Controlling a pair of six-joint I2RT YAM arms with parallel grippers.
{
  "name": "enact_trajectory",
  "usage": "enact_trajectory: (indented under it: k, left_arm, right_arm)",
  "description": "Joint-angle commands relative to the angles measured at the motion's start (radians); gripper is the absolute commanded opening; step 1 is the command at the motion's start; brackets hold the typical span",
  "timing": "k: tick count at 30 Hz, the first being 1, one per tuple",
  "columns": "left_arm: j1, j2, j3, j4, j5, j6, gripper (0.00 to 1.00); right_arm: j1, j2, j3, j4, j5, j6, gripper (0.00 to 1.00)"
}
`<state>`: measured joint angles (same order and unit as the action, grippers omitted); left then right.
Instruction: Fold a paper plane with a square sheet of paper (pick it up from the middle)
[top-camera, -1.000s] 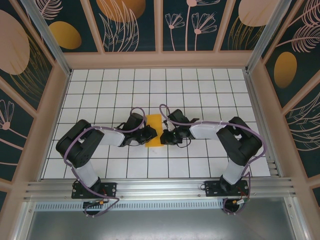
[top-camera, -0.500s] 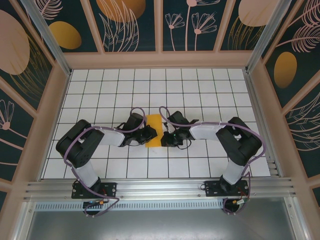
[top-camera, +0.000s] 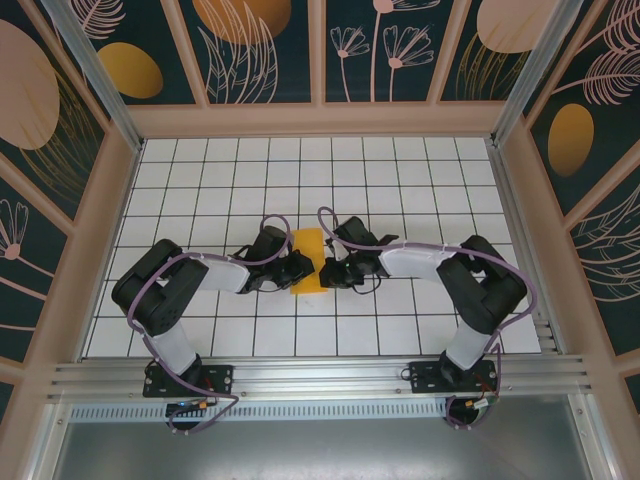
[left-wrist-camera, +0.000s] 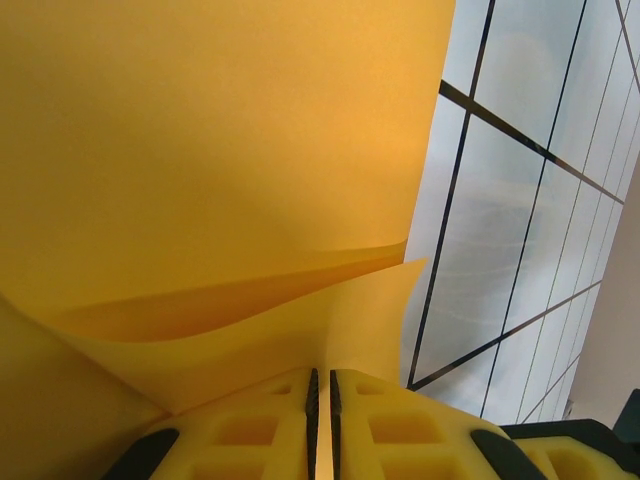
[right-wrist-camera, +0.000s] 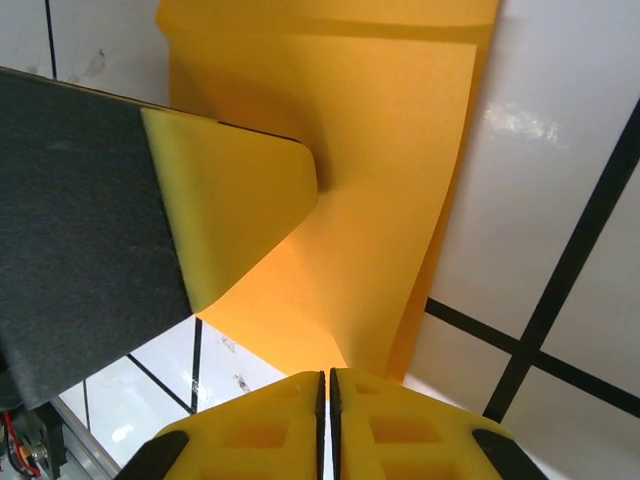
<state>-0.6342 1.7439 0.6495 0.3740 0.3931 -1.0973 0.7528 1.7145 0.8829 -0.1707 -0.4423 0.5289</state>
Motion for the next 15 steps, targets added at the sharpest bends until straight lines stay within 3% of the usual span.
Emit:
enact_trajectory:
  k: [1,15]
  left_arm:
    - [-0.003,0.015,-0.014,-0.095,-0.051,-0.003,0.15]
    - [0.011,-0.012,0.058,-0.168,-0.088,0.116,0.18]
  right_arm:
    - [0.005,0.039,0.021,0.011,-0.006,-0.005,0.14]
    - [0.005,0.098,-0.034,-0.098,0.109,-0.013,0.14]
